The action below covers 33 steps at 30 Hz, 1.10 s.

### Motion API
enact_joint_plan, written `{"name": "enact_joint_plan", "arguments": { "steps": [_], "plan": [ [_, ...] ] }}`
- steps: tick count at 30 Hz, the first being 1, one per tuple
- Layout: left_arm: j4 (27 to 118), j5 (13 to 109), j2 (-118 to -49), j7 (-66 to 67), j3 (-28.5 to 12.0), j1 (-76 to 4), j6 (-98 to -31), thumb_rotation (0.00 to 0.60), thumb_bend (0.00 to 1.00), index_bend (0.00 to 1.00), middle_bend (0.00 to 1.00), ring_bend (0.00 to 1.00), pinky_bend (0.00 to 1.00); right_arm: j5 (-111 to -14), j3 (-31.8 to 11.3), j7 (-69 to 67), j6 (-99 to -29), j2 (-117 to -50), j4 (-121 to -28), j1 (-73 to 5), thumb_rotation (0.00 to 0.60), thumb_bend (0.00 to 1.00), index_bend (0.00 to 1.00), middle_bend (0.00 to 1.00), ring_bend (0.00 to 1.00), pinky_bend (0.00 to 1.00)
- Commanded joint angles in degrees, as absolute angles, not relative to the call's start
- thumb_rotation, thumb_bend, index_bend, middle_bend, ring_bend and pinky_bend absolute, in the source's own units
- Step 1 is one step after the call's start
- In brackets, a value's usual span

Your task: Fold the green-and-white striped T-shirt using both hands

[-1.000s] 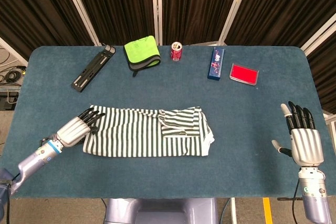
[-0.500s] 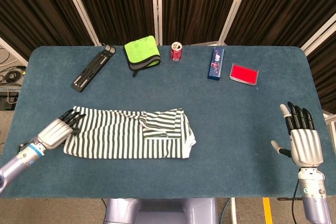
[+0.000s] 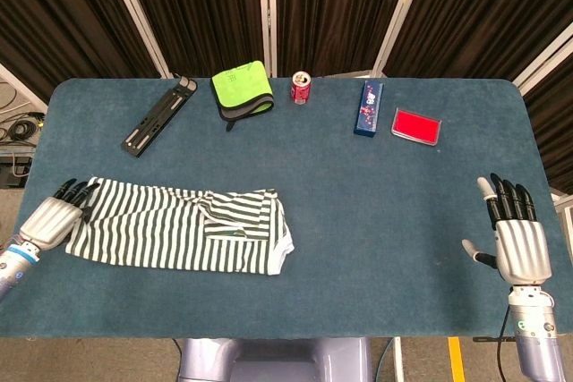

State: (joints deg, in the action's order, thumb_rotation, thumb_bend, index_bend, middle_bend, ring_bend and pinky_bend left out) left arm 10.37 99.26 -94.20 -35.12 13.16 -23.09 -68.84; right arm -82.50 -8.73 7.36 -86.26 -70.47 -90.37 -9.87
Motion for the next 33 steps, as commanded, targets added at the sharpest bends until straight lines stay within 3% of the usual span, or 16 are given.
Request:
{"name": "enact_joint_plan", "arguments": {
  "steps": [1, 10, 21, 33],
  "plan": [
    [9.62, 98.95, -93.6, -35.27, 13.04, -22.26, -67.84, 0.6, 0.65, 0.88, 0.0, 0.0, 0.0, -82.39, -8.83, 7.17, -86.25, -70.38, -90.35, -9.83, 0.6, 0.0, 0.0, 0.0, 0.0, 0.0],
    [10.15, 97.89, -93.9, -36.79, 11.52, -22.16, -70.72, 0.6, 0.66, 0.88, 0.0, 0.0, 0.0, -82.87, -8.7, 7.26, -86.12, -70.45, -90.6, -9.93, 0.6, 0.0, 0.0, 0.0, 0.0, 0.0],
    [16.95, 97.68, -97.13, -38.64, 8.49, -25.95, -84.94, 0.6, 0.66, 0.88, 0.0, 0.0, 0.0, -82.56, -9.04, 6.07, -86.36, -69.9, -90.75, -9.62, 0.6, 0.0, 0.0, 0.0, 0.0, 0.0],
    [23.99, 98.27, -99.43, -36.89, 6.46, -30.08, -89.34, 0.6, 0.65, 0.88, 0.0, 0.0, 0.0, -82.05, -9.31, 5.12, -85.99, -69.59, -90.48, -9.58, 0.6, 0.0, 0.0, 0.0, 0.0, 0.0]
  ]
}}
